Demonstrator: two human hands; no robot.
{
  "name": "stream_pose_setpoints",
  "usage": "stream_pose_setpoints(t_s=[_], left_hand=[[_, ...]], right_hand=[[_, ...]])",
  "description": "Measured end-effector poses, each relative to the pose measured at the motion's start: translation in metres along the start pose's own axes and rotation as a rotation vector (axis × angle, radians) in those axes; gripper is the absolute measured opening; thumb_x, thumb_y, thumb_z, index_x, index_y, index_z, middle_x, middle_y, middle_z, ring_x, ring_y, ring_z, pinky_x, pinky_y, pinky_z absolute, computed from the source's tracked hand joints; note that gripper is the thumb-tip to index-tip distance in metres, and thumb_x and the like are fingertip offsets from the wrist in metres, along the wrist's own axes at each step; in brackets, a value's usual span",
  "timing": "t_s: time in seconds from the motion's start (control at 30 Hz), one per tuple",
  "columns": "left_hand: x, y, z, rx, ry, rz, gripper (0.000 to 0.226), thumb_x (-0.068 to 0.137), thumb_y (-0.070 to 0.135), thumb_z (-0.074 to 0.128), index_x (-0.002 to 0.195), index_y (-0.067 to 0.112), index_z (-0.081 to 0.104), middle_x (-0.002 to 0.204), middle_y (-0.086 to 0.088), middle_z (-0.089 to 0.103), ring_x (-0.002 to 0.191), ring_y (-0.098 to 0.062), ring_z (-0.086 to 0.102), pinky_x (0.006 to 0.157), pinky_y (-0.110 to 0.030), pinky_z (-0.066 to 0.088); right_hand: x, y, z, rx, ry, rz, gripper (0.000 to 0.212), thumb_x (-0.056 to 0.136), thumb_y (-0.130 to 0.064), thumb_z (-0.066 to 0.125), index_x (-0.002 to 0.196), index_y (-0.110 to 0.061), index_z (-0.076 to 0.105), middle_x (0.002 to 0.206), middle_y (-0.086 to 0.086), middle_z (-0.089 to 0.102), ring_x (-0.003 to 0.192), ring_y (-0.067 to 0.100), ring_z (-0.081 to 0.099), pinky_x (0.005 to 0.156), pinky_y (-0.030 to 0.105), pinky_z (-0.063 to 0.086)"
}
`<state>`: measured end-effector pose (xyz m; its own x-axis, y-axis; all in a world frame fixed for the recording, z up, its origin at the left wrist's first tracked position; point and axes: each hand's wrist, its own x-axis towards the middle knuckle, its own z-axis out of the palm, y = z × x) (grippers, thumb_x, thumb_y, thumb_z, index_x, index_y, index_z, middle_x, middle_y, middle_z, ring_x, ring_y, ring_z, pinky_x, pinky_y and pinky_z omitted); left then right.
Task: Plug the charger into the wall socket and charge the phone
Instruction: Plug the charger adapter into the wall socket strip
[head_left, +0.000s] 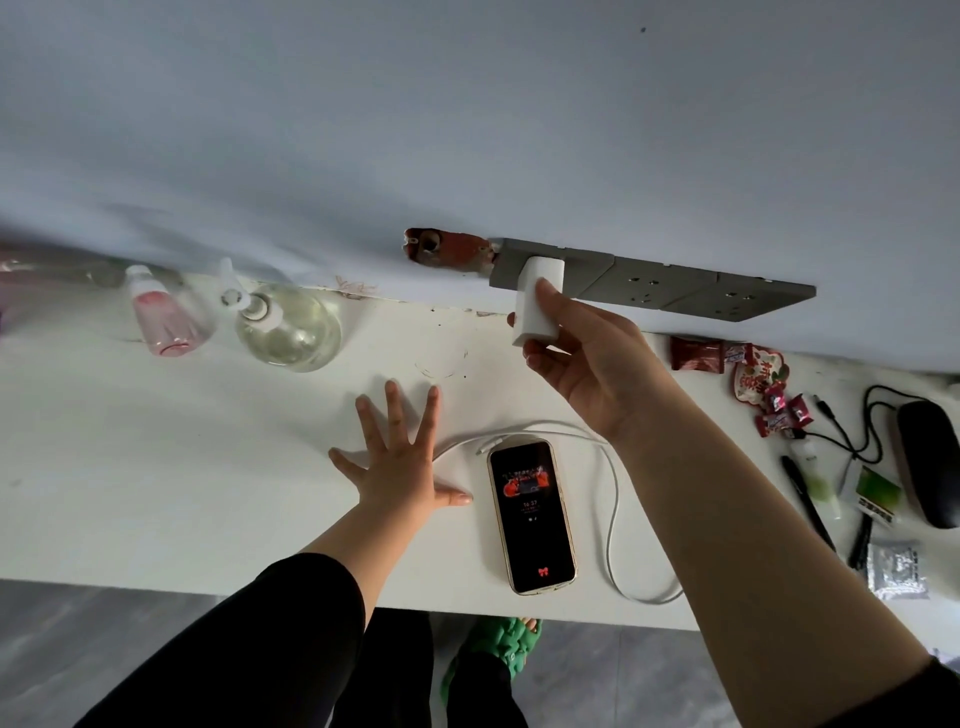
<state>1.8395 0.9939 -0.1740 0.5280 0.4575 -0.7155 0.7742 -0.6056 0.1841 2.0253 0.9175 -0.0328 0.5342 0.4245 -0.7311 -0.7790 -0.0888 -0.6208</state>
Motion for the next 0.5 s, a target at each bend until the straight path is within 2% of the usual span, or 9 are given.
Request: stream_pose_setpoints(t_s=[0.1,0.23,0.33,0.43,0.47,0.5], left_hand=[[0.001,0.0,0.001,-0.001,0.007,-0.001,0.139,0.048,0.075,0.071,0.132,0.052,-0.037,0.137,0.004,-0.055,0.141,-0.036,-0.033,0.099,-0.081,0.008],[0.001,0.0,0.0,-0.011,-0.005,0.003,0.138,0.05,0.074,0.071,0.131,0.053,-0.039,0.133,0.005,-0.059,0.14,-0.036,-0.036,0.099,-0.081,0.007],[-0.001,0.0,-0.001,-0.021,-0.021,-0.001,0.137,0.052,0.073,0.072,0.13,0.054,-0.039,0.132,0.007,-0.059,0.138,-0.034,-0.038,0.1,-0.08,0.005],[-0.004,-0.003,-0.004,-0.04,-0.015,0.02,0.132,0.056,0.071,0.072,0.132,0.055,-0.035,0.141,0.008,-0.054,0.139,-0.031,-0.038,0.102,-0.079,0.005],[-0.005,-0.005,-0.004,-0.046,-0.007,0.035,0.129,0.058,0.071,0.07,0.133,0.055,-0.033,0.146,0.007,-0.049,0.14,-0.03,-0.037,0.103,-0.078,0.006],[-0.006,-0.008,-0.005,-0.051,0.0,0.05,0.126,0.059,0.071,0.069,0.135,0.054,-0.031,0.149,0.007,-0.045,0.141,-0.029,-0.035,0.105,-0.076,0.007]], right_hand=[[0.002,-0.002,0.0,0.008,-0.002,0.025,0.02,0.082,-0.02,0.074,0.086,-0.001,0.068,0.095,0.021,0.064,0.066,0.021,0.063,0.056,0.024,0.056],[0.003,0.0,-0.001,0.04,-0.018,0.03,0.022,0.082,-0.022,0.075,0.088,-0.002,0.068,0.082,0.015,0.07,0.06,0.018,0.065,0.056,0.024,0.056],[0.002,0.004,-0.005,0.024,-0.044,0.022,0.031,0.082,-0.032,0.074,0.092,-0.003,0.069,0.078,0.011,0.072,0.062,0.016,0.066,0.058,0.023,0.057],[0.001,0.014,-0.015,0.022,-0.074,0.096,0.067,0.078,-0.06,0.061,0.118,-0.006,0.059,0.099,0.012,0.069,0.074,0.019,0.071,0.061,0.026,0.058],[-0.001,0.021,-0.02,-0.005,-0.053,0.131,0.069,0.081,-0.064,0.053,0.123,-0.009,0.055,0.108,0.011,0.068,0.078,0.021,0.072,0.061,0.028,0.058],[-0.004,0.032,-0.025,-0.07,-0.022,0.153,0.063,0.087,-0.062,0.047,0.123,-0.011,0.055,0.114,0.01,0.067,0.079,0.021,0.071,0.063,0.03,0.057]])
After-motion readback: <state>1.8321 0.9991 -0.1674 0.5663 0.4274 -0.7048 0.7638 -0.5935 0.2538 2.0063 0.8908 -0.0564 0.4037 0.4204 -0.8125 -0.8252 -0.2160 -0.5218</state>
